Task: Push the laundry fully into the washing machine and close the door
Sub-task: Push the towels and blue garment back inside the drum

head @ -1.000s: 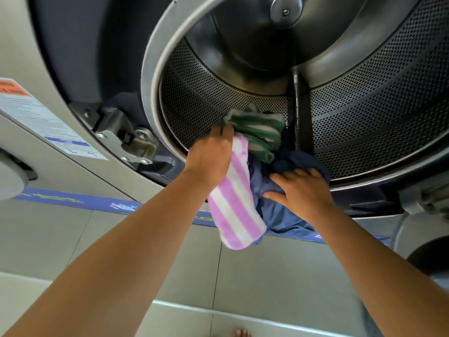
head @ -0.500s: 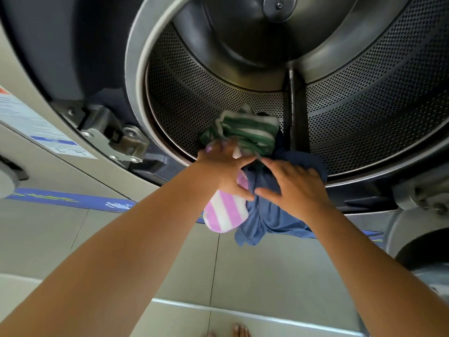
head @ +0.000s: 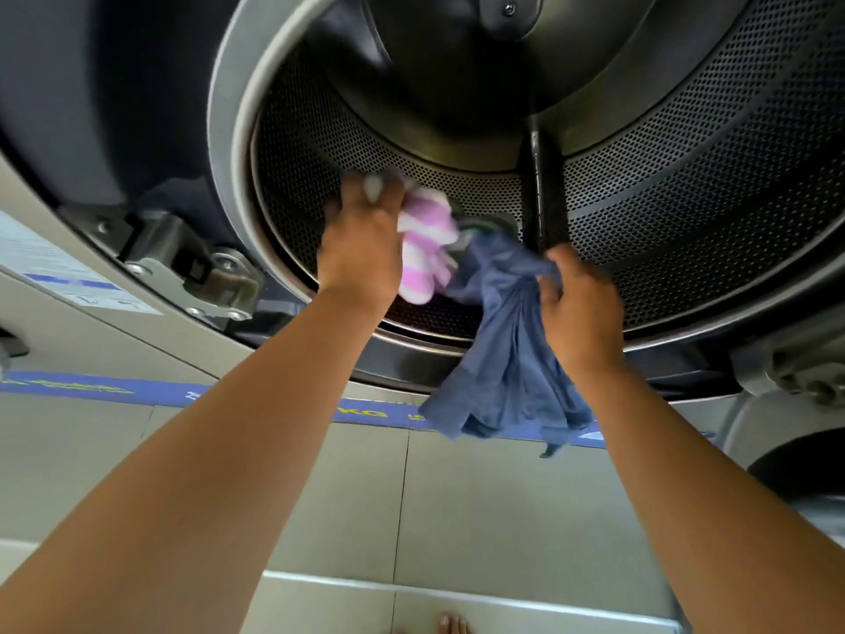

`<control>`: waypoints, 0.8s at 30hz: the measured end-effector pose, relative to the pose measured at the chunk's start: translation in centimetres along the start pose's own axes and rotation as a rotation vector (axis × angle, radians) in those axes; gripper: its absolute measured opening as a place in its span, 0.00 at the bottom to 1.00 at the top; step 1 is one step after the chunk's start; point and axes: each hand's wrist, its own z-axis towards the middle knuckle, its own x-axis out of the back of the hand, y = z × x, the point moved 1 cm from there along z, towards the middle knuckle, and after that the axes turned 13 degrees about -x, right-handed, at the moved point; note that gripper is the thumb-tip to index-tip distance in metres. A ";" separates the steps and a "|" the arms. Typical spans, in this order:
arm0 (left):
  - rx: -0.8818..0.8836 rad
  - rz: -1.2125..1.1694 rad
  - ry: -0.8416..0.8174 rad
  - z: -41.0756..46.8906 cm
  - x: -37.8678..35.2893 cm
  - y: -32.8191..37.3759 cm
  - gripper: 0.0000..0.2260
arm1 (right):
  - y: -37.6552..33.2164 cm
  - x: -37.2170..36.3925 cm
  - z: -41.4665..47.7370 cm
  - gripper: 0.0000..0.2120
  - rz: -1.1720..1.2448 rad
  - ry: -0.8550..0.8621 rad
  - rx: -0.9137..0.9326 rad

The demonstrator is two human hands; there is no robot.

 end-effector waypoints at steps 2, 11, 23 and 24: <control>-0.026 0.031 0.082 0.5 -0.5 -0.1 0.23 | -0.9 0.5 1.7 0.12 0.109 0.130 -0.116; -0.174 0.097 -0.377 -1.5 -3.3 0.4 0.15 | -3.1 0.3 7.5 0.21 0.055 0.031 0.086; -0.244 0.062 -0.424 -1.6 -6.0 0.5 0.28 | 0.6 -2.5 1.7 0.34 -0.680 -0.823 0.049; -0.243 0.059 -0.429 -1.7 -6.2 0.6 0.28 | 0.4 -2.5 1.8 0.28 -0.644 -0.788 0.091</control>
